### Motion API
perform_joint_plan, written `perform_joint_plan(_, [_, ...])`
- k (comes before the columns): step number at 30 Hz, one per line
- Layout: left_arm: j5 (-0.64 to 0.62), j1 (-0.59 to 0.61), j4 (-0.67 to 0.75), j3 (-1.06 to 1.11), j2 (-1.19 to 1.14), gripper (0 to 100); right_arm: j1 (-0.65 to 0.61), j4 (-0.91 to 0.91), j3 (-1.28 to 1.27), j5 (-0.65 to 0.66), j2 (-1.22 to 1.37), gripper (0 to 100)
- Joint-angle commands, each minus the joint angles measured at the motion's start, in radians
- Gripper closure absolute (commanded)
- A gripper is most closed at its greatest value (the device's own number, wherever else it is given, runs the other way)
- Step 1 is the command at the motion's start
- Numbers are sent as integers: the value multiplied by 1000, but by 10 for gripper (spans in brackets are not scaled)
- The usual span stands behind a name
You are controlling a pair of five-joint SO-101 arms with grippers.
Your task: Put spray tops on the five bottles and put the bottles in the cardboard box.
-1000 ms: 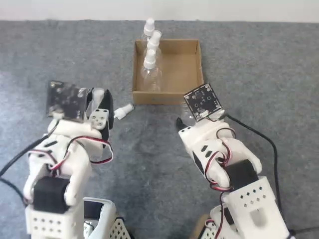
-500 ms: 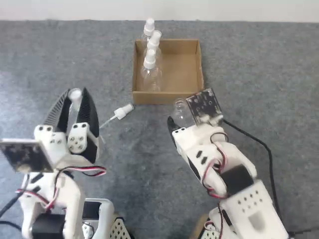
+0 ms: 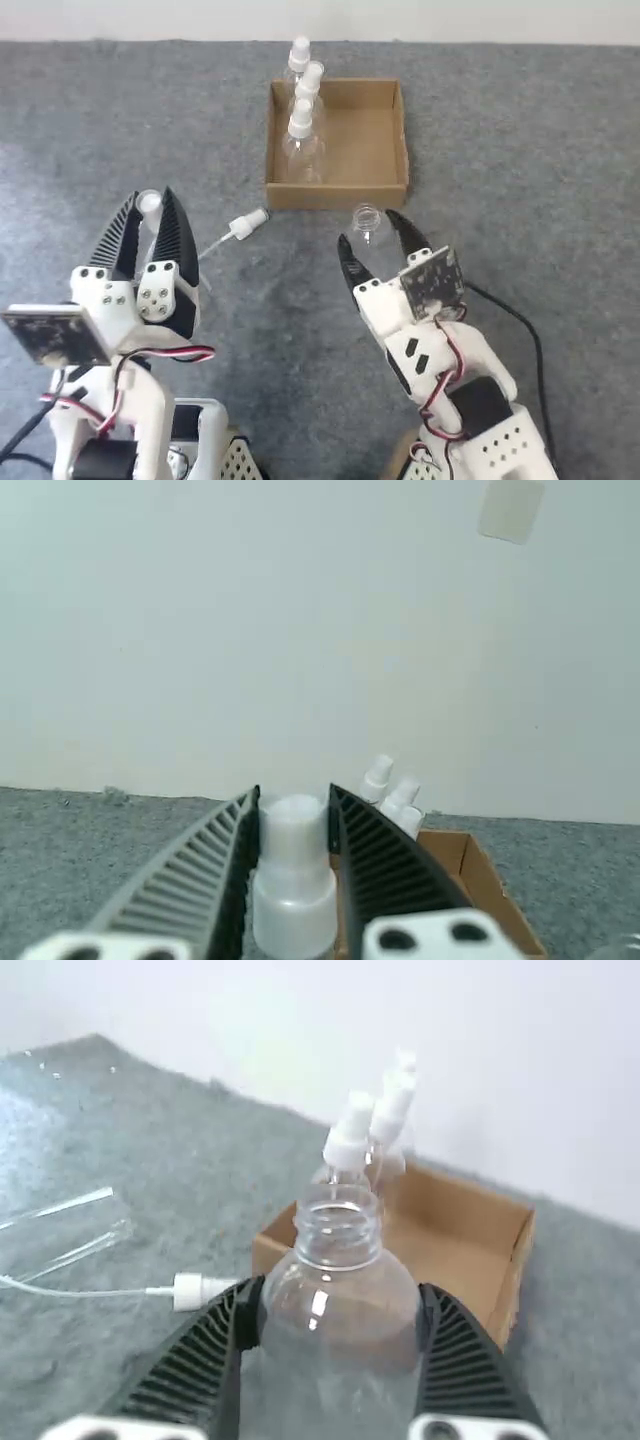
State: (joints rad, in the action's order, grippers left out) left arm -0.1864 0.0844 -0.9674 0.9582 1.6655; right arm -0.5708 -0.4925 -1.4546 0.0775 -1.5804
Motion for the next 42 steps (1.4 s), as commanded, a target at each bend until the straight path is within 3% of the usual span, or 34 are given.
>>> perform_joint_plan(1, [-15, 3, 37, -58, 3, 978, -64, 87, -34, 77, -58, 883])
perform_joint_plan(12, [-89, -2, 210, -61, 3, 989, -174, 194, -193, 235, -140, 883])
perform_joint_plan(21, [-138, -25, 213, -111, 5, 989, -193, 208, -233, 278, -163, 883])
perform_joint_plan(32, [-133, -229, 206, -160, 5, 989, -277, 143, -233, 284, -163, 883])
perform_joint_plan(38, [-130, -321, 133, -159, 5, 989, -312, 113, -233, 284, -163, 883])
perform_joint_plan(42, [-130, -327, 130, -159, 5, 989, -312, 113, -233, 284, -163, 883])
